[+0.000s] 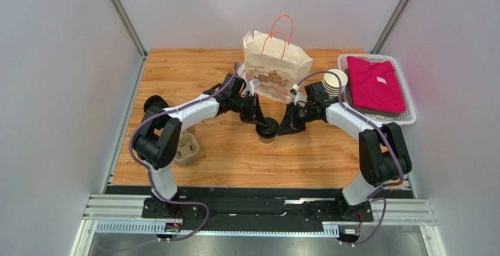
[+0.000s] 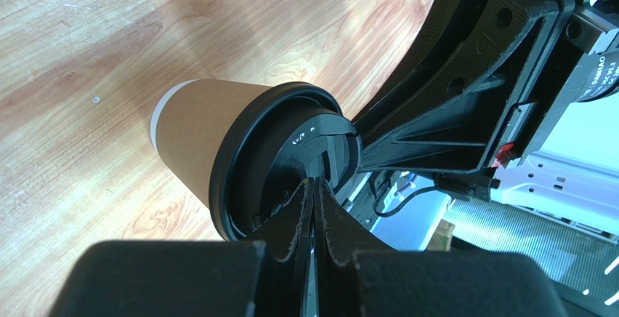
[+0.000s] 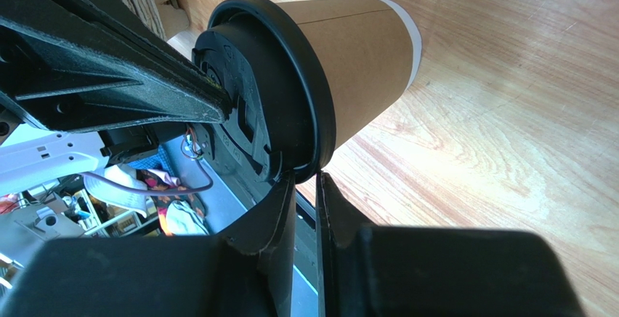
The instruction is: Pack the takeout coffee
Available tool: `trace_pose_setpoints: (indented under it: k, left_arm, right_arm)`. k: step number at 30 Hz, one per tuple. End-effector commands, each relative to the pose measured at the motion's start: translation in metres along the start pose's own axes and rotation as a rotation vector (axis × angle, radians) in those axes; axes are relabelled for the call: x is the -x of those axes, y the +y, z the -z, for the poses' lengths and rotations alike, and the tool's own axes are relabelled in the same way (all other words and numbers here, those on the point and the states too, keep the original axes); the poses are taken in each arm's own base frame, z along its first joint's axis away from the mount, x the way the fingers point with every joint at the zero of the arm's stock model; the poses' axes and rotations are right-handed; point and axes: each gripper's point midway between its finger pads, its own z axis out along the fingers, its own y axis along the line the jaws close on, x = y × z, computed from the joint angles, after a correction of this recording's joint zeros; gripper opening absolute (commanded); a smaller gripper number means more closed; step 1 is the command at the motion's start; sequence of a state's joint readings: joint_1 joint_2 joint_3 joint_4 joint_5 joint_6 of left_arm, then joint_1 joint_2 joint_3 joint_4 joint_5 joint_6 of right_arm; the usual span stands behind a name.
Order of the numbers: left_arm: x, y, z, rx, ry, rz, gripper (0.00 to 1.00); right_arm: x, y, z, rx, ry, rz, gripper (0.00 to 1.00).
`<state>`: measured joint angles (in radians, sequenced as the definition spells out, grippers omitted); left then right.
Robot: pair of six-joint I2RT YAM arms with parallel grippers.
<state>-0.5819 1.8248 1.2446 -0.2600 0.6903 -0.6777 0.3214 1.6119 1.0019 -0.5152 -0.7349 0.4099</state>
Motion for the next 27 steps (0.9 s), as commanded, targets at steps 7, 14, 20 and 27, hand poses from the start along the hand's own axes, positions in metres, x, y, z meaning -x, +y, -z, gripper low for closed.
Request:
trace_pose_setpoints:
  k: [7, 14, 20, 27]
  left_arm:
    - [-0.02, 0.057, -0.006, 0.17, 0.055, 0.036, 0.07]
    - [0.01, 0.009, 0.004, 0.032, -0.033, -0.053, 0.1]
    - [0.025, -0.016, 0.015, -0.017, -0.084, -0.088, 0.13]
    - [0.04, -0.045, 0.032, -0.066, -0.143, -0.138, 0.38]
  right_arm:
    - [-0.007, -0.06, -0.016, -0.205, 0.029, 0.014, 0.12]
    - [0.015, 0.014, 0.013, 0.006, -0.065, 0.136, 0.27]
    - [0.016, 0.043, 0.038, 0.06, -0.1, 0.237, 0.38]
    - [0.01, 0.032, 0.051, -0.022, -0.139, 0.384, 0.7]
